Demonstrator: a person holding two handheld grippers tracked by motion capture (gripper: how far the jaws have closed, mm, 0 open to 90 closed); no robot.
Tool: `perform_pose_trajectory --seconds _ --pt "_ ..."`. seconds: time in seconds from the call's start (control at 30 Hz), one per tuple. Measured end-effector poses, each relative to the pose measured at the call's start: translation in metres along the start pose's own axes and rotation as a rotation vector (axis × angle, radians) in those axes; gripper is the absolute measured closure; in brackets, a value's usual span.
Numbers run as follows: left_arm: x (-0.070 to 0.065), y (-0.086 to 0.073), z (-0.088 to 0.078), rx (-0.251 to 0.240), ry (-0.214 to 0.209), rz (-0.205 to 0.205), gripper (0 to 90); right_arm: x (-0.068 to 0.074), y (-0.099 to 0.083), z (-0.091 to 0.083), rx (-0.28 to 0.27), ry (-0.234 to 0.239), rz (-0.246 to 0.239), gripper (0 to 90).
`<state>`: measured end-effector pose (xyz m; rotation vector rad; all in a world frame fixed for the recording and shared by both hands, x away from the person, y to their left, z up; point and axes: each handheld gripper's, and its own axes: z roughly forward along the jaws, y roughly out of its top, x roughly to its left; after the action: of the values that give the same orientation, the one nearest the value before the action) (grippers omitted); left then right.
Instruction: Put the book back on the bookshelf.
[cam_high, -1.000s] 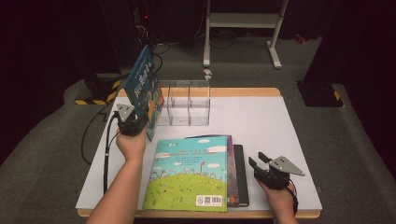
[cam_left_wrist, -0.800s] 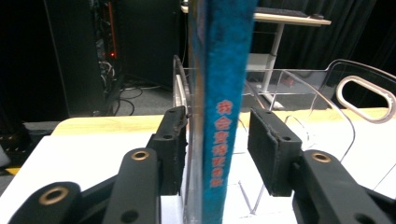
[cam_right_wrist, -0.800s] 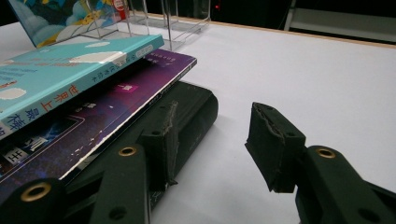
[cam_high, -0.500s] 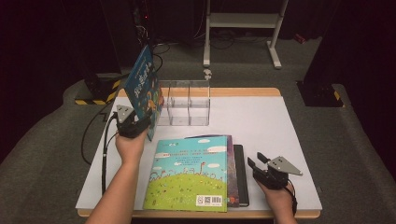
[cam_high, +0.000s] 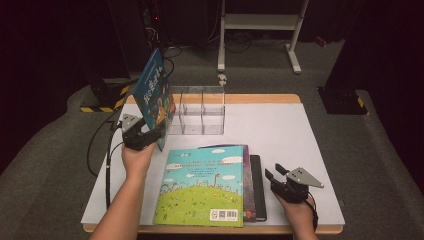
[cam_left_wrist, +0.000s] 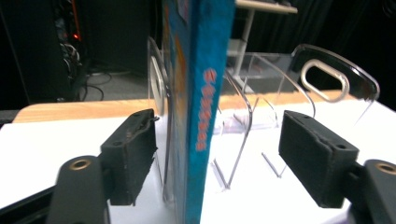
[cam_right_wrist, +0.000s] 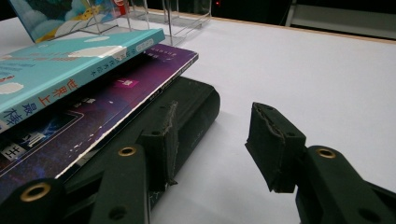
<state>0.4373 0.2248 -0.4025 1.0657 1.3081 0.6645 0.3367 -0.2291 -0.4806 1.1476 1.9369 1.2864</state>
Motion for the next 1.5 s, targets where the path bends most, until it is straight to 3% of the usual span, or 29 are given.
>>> perform_pose_trajectory --seconds 0.13,0.23,0.6,1.1,1.17,1.5 --pt "0.002 -0.002 -0.004 0.025 -0.012 0.007 23.3 0.001 0.0 0.0 0.002 0.0 -0.007 52.1" --pt "0.005 -0.005 -0.01 0.042 -0.008 0.06 21.4 0.001 0.0 0.0 0.001 -0.001 -0.006 52.1" --pt "0.018 -0.008 -0.026 0.058 -0.005 0.034 19.6 0.001 0.0 0.0 0.001 -0.002 -0.009 52.0" --pt "0.023 -0.038 -0.044 0.187 -0.012 0.037 18.7 0.002 0.0 0.001 0.004 -0.003 -0.014 51.2" --pt "0.024 -0.046 -0.048 0.226 -0.016 0.016 18.7 0.002 0.0 0.001 0.006 -0.003 -0.014 50.9" --pt "0.02 -0.077 -0.067 0.353 -0.05 0.009 18.1 0.004 0.001 0.001 0.014 -0.003 -0.015 48.2"
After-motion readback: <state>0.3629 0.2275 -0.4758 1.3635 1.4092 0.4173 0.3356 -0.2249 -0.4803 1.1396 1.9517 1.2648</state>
